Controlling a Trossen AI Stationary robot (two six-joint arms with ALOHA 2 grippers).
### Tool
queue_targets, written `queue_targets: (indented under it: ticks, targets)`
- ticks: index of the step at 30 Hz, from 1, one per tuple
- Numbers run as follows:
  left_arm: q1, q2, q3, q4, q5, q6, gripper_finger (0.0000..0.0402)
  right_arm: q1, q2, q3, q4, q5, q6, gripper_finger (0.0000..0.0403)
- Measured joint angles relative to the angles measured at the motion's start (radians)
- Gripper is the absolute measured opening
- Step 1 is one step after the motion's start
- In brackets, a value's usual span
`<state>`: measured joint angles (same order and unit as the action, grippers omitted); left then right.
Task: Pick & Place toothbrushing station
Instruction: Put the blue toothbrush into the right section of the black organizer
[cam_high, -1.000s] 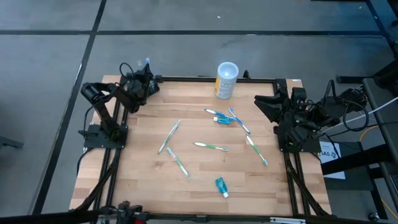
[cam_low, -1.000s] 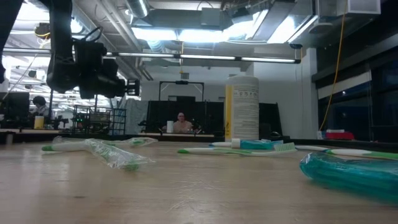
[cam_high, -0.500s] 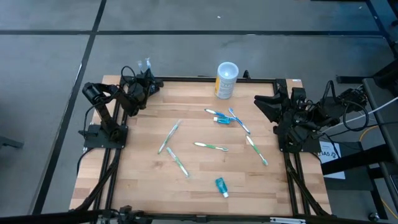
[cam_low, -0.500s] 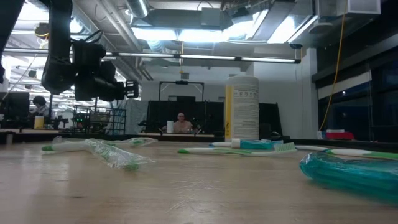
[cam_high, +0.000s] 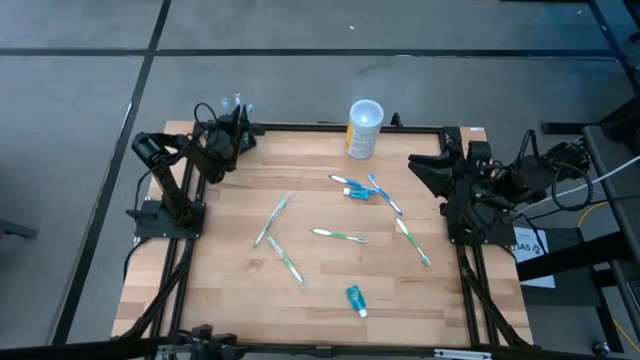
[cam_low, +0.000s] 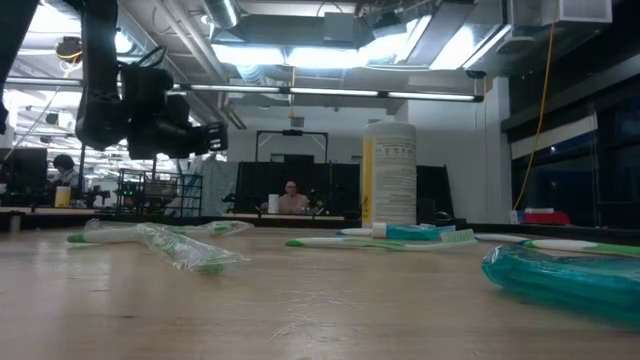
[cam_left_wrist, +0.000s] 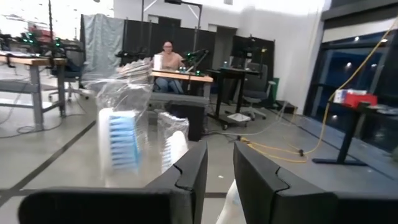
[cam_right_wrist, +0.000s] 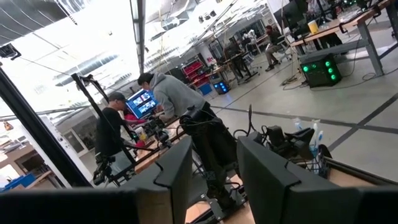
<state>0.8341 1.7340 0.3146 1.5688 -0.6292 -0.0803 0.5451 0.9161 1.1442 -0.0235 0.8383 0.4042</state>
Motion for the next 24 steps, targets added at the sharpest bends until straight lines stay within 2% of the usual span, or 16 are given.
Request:
queue_targets:
  ticks: [5, 10, 16, 21, 24]
  targets:
    - [-0.004, -0.029, 0.022, 0.0, 0.053, -0.003, 0.0075, 0.0, 0.0, 0.0, 0.0, 0.0, 0.0, 0.013]
    - [-0.02, -0.125, 0.02, -0.03, 0.132, 0.054, 0.0075, 0.0, 0.0, 0.0, 0.0, 0.001, 0.0, 0.013]
    - [-0.075, -0.366, 0.043, -0.516, 0.109, 0.144, 0.0075, 0.0, 0.0, 0.0, 0.0, -0.001, -0.004, 0.013]
    - [-0.08, -0.556, 0.151, -1.059, 0.058, 0.136, 0.0075, 0.0, 0.0, 0.0, 0.004, -0.005, -0.022, 0.013]
    - [-0.064, -0.629, 0.225, -1.308, 0.046, 0.091, 0.0075, 0.0, 0.0, 0.0, 0.014, -0.008, -0.04, 0.013]
